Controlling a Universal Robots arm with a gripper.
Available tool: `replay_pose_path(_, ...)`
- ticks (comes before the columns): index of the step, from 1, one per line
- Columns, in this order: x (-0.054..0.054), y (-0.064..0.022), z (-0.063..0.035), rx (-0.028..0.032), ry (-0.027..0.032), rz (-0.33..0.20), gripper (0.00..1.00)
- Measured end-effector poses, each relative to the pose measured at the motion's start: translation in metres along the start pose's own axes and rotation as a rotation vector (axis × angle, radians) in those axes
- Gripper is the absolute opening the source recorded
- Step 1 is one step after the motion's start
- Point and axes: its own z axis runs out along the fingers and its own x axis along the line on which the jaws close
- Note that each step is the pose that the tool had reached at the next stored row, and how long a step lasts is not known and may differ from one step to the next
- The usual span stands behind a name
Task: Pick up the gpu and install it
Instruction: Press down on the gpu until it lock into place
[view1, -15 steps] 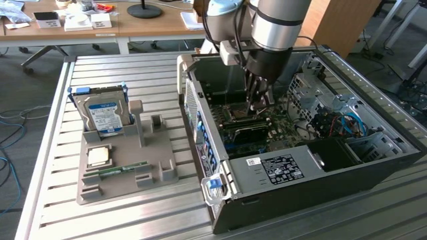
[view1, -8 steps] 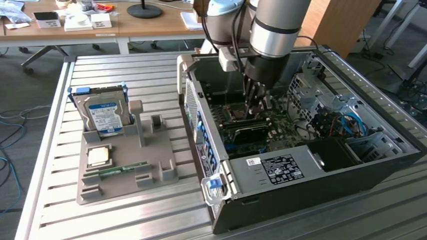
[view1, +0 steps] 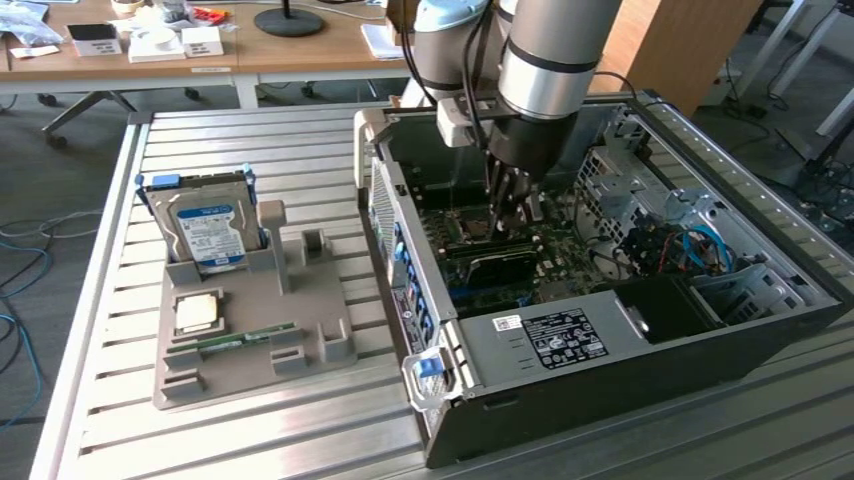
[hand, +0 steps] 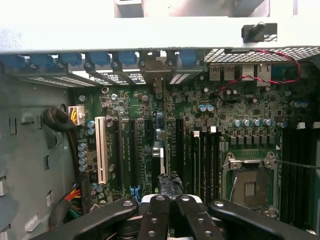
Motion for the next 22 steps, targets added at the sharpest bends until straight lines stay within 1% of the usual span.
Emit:
replay_pose_path(3,0.0,0.0001,0.0032,0.0,0.0,0.0,0.11)
replay_pose_path(11,0.0,0.0003,0.0173,0.0,-0.0001,0.0,0.11)
replay_pose_path(15,0.0,0.0003,0.0185,0.0,-0.0001,0.0,0.11)
replay_pose_path(20,0.0,0.0004,0.0244,0.0,-0.0001,0.0,0.11)
replay_pose_path(22,0.0,0.0004,0.025,-0.0001,0.0,0.0,0.11)
